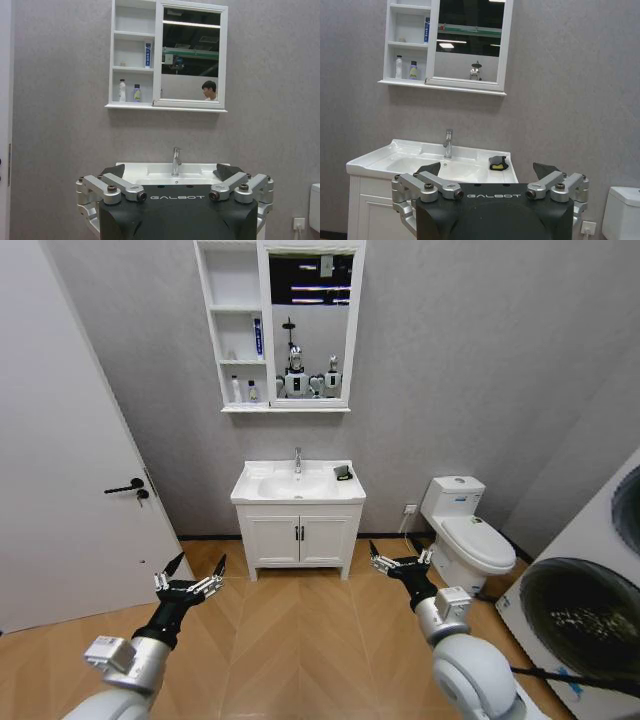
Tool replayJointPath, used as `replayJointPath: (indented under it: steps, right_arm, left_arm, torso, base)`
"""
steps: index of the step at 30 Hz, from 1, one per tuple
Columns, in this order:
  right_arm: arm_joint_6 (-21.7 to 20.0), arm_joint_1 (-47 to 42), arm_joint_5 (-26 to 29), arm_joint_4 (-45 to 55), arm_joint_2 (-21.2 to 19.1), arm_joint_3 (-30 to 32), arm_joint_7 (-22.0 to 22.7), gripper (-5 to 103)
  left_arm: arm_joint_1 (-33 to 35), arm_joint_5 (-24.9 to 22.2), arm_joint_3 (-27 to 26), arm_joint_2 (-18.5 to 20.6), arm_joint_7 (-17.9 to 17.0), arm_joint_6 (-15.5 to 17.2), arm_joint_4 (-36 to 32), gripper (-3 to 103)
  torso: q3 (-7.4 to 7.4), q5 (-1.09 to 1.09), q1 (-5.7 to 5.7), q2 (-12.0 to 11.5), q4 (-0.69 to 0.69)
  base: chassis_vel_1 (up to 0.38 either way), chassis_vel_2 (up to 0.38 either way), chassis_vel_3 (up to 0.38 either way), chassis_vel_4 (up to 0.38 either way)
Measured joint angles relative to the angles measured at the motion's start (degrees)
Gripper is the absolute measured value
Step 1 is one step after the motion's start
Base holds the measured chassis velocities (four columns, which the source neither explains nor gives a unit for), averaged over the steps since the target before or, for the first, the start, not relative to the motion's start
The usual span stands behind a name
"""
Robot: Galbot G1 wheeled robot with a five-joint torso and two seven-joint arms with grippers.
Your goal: Move facial cleanser and shampoo from washbasin to cabinet, then wipe washbasin with towel.
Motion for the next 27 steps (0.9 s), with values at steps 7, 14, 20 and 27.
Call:
replayJointPath:
  steps: [7, 14, 20, 27]
  right_arm:
    - [0.00, 0.00, 0.00, 0.00, 0.00, 0.00, 0.00, 100]
    - [0.00, 0.00, 0.00, 0.00, 0.00, 0.00, 0.00, 100]
    - [0.00, 0.00, 0.00, 0.00, 0.00, 0.00, 0.00, 100]
    - [0.00, 0.00, 0.00, 0.00, 0.00, 0.00, 0.00, 100]
  left_arm:
    - [0.00, 0.00, 0.00, 0.00, 0.00, 0.00, 0.00, 100]
    - [0.00, 0.00, 0.00, 0.00, 0.00, 0.00, 0.00, 100]
    - [0.00, 0.00, 0.00, 0.00, 0.00, 0.00, 0.00, 100]
    - [0.00, 0.00, 0.00, 0.00, 0.00, 0.00, 0.00, 100]
  torso:
    - [0.00, 0.00, 0.00, 0.00, 0.00]
    - [0.00, 0.00, 0.00, 0.00, 0.00]
    - [0.00, 0.00, 0.00, 0.00, 0.00]
    - [0.00, 0.00, 0.00, 0.00, 0.00]
  base:
    - [0.000, 0.000, 0.000, 0.000]
    - [0.000, 0.000, 0.000, 0.000]
    - [0.000, 0.000, 0.000, 0.000]
    - [0.000, 0.000, 0.000, 0.000]
